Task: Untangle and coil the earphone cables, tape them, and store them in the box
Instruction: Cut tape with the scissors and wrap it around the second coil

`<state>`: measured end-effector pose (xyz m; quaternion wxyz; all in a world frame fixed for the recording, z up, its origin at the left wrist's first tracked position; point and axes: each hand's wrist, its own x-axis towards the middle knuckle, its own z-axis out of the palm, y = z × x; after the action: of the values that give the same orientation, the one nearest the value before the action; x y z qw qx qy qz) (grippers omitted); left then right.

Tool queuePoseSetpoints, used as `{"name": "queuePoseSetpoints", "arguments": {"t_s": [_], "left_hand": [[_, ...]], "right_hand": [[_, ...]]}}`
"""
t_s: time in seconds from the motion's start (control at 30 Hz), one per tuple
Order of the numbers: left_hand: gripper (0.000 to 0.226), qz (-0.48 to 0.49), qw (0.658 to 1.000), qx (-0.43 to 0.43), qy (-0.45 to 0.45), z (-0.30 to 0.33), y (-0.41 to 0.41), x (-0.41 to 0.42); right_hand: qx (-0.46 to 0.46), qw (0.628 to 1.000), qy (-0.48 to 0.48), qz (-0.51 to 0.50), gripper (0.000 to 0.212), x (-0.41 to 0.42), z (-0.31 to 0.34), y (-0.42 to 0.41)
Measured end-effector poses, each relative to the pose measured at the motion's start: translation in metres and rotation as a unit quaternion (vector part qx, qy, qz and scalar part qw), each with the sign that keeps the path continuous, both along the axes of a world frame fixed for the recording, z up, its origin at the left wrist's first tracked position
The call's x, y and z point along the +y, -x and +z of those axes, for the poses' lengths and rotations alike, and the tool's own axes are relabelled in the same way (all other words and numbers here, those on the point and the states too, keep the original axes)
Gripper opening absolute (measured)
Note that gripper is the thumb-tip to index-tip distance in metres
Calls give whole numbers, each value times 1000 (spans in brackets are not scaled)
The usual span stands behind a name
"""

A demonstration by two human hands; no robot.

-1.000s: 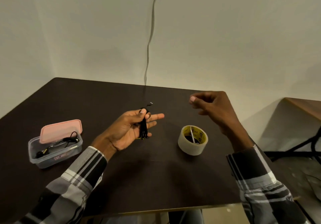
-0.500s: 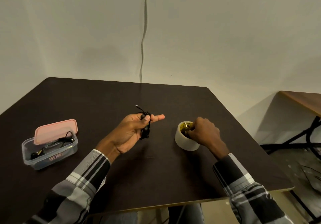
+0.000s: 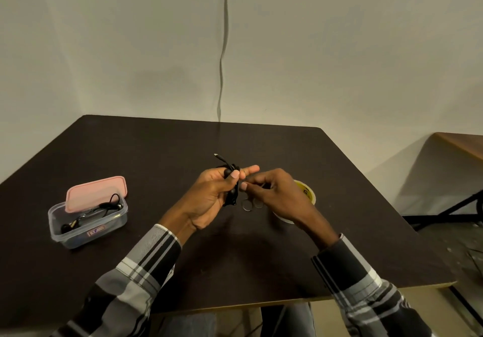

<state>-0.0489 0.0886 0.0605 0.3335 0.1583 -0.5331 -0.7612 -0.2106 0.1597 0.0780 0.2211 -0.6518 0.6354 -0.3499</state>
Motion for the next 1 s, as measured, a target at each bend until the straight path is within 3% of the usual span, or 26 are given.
{"name": "queuePoseSetpoints", "arguments": {"t_s": [0.17, 0.3, 0.4, 0.6, 0.77, 1.0], "left_hand": [[15, 77, 997, 5, -1, 4, -5, 0], [14, 102, 994, 24, 1, 8, -12, -4], [13, 115, 993, 22, 13, 9, -12, -6], [15, 130, 991, 7, 44, 6, -11, -9], [17, 135, 989, 3, 67, 9, -10, -5], [17, 123, 986, -26, 109, 11, -13, -3]], "right_hand": [[-223, 974, -48, -8, 30, 5, -1, -16], [-381, 914, -141, -2, 26, 8, -6, -18], [-441, 883, -160, 19, 24, 11, -7, -23], [-458, 873, -161, 34, 22, 17, -7, -30], [-442, 885, -145, 2, 38, 17, -5, -38], [-454, 878, -148, 4, 40, 15, -5, -46]]}}
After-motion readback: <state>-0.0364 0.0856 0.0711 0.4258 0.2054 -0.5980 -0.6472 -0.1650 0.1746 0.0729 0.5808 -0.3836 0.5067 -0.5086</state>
